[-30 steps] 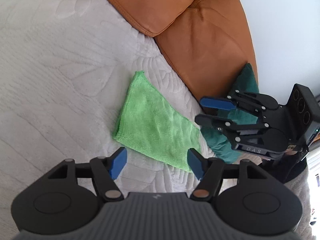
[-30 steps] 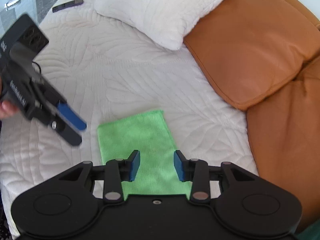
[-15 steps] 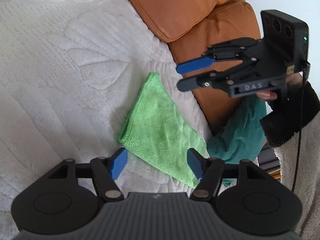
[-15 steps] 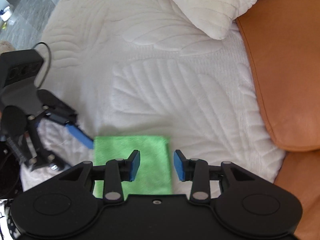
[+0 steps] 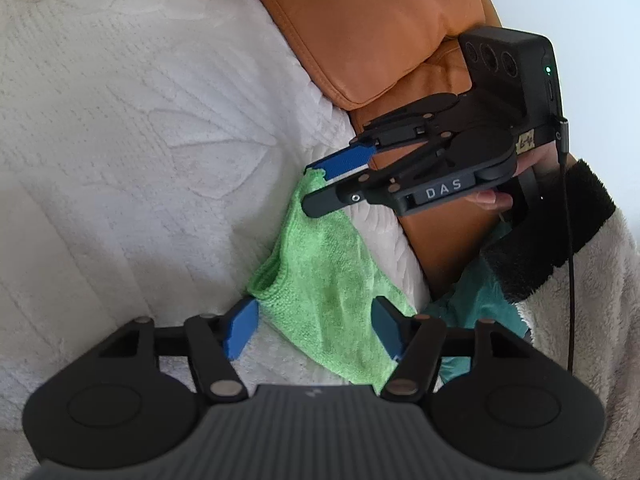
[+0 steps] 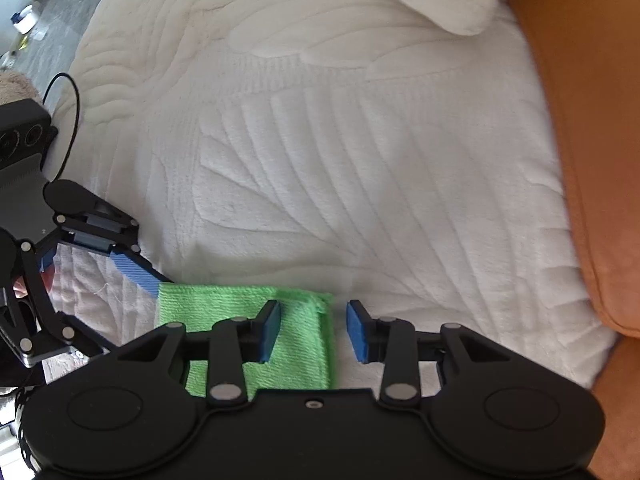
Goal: Fold towel
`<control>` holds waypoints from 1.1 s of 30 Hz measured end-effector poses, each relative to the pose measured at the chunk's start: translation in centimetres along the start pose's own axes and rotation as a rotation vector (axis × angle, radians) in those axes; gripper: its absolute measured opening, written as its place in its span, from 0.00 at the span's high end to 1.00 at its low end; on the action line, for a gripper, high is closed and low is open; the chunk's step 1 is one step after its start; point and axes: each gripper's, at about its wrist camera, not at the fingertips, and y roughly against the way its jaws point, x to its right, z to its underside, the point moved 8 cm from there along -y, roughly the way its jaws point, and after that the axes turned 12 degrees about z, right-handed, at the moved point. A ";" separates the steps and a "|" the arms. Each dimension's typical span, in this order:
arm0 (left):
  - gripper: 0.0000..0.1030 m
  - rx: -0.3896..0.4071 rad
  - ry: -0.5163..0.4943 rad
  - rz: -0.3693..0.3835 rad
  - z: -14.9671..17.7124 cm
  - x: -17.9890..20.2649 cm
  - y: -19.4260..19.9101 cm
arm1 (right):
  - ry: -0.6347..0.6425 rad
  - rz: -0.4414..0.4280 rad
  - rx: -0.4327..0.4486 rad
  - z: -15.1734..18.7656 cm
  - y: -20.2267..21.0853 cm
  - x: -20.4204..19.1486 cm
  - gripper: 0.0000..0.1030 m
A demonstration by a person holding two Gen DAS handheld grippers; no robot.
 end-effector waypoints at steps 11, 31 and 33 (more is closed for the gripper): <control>0.87 0.009 0.017 -0.020 -0.7 -1.4 -1.4 | -0.020 -0.003 0.009 -0.2 0.2 0.0 0.92; 0.92 0.034 -0.311 -0.006 1.4 6.5 -2.8 | -0.070 0.104 0.163 4.7 7.1 -0.8 0.93; 0.92 0.024 -0.335 -0.006 2.1 7.4 -3.5 | -0.086 0.114 0.175 6.1 7.7 -1.2 0.93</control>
